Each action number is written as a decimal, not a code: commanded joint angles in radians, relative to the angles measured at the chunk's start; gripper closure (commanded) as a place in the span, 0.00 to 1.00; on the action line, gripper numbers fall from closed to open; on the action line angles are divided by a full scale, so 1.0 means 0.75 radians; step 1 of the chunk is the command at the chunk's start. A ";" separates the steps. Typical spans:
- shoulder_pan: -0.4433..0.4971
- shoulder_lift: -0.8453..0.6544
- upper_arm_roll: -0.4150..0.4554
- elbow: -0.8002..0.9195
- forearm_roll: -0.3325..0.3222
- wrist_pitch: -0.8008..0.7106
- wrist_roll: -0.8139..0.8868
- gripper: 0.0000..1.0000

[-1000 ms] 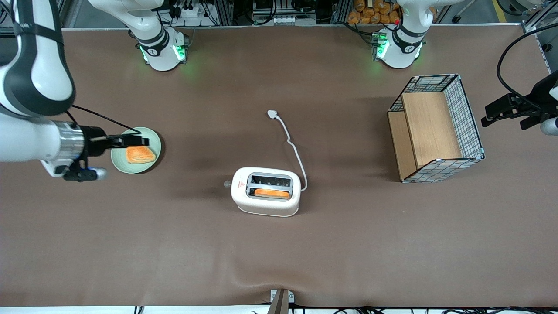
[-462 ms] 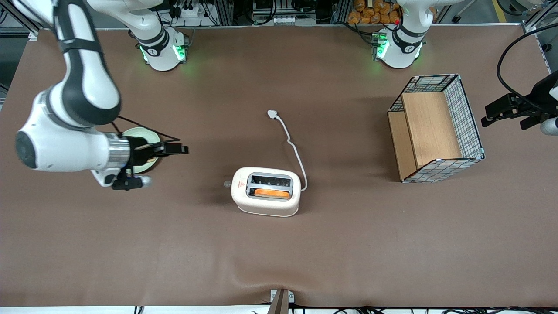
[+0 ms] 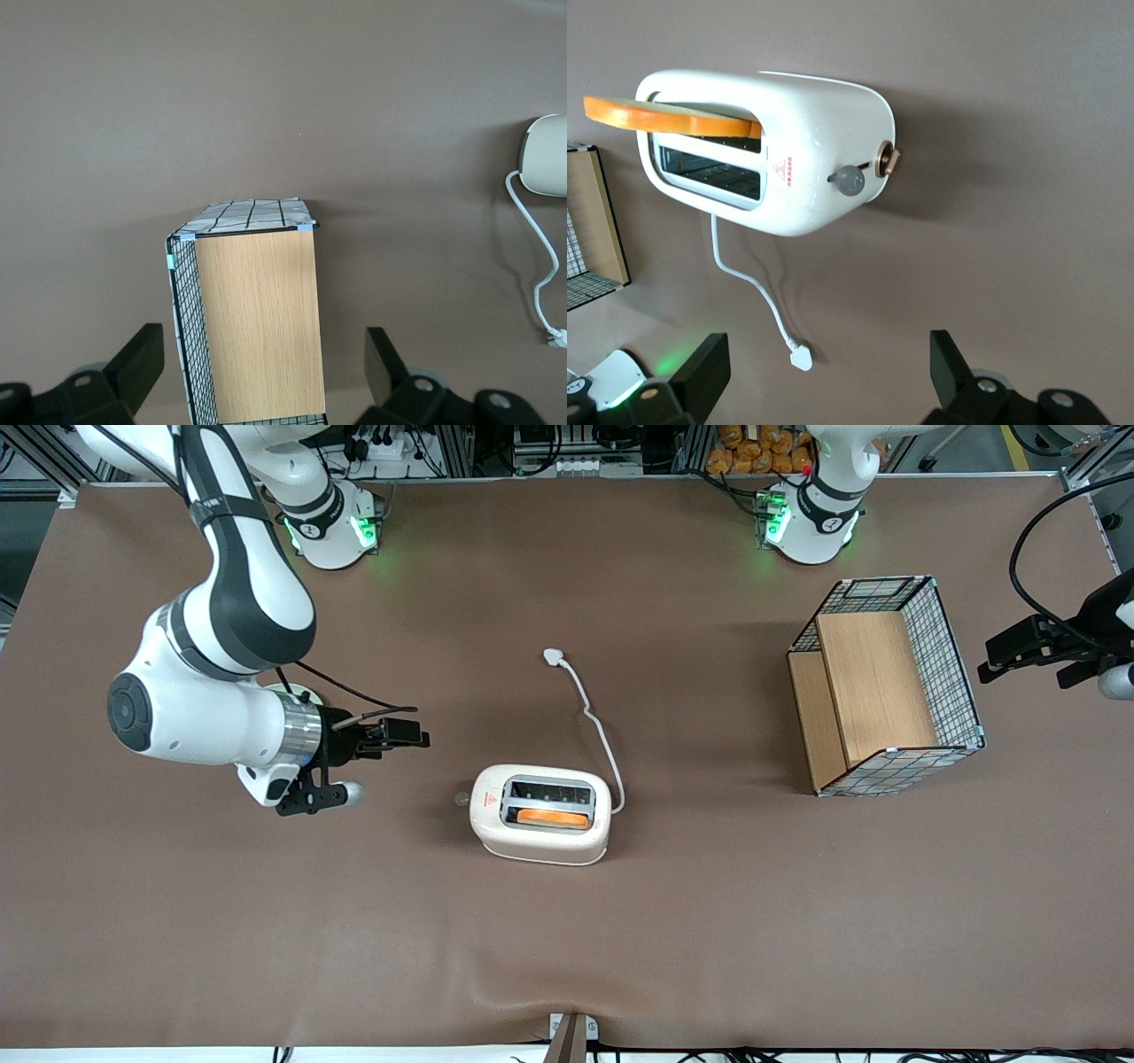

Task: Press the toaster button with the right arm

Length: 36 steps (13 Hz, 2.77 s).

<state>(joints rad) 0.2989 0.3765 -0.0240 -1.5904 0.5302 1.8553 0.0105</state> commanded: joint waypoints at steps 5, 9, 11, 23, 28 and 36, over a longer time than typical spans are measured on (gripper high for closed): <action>0.068 0.103 -0.011 0.032 0.013 0.187 -0.030 0.58; 0.094 0.153 -0.013 0.028 0.003 0.257 -0.030 0.92; 0.094 0.155 -0.013 0.028 0.003 0.259 -0.030 1.00; 0.103 0.236 -0.011 0.026 0.021 0.373 -0.067 1.00; 0.119 0.261 -0.011 0.024 0.023 0.408 -0.067 1.00; 0.129 0.304 -0.011 0.022 0.023 0.457 -0.069 1.00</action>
<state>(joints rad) 0.3874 0.5827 -0.0254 -1.5884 0.5295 2.1805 -0.0244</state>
